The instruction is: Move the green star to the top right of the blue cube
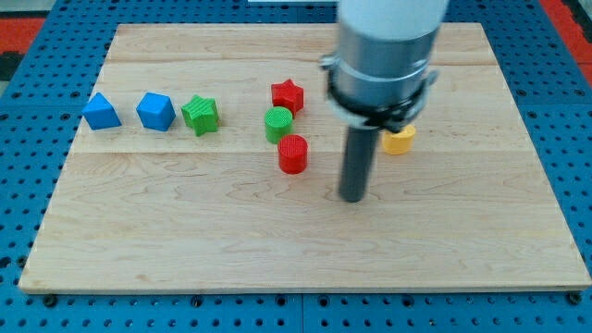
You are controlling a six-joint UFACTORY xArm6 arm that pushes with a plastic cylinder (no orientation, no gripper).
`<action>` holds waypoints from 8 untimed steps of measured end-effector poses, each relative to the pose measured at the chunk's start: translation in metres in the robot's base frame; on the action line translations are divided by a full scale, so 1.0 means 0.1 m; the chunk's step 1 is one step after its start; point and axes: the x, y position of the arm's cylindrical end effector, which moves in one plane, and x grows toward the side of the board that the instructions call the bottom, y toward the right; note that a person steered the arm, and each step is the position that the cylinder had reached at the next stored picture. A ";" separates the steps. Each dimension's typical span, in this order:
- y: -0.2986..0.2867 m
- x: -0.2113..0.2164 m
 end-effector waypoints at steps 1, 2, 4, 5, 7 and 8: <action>-1.20 -0.18; -1.63 -0.65; -1.35 -1.43; -1.33 -1.85; -1.60 -1.55; -1.91 -1.85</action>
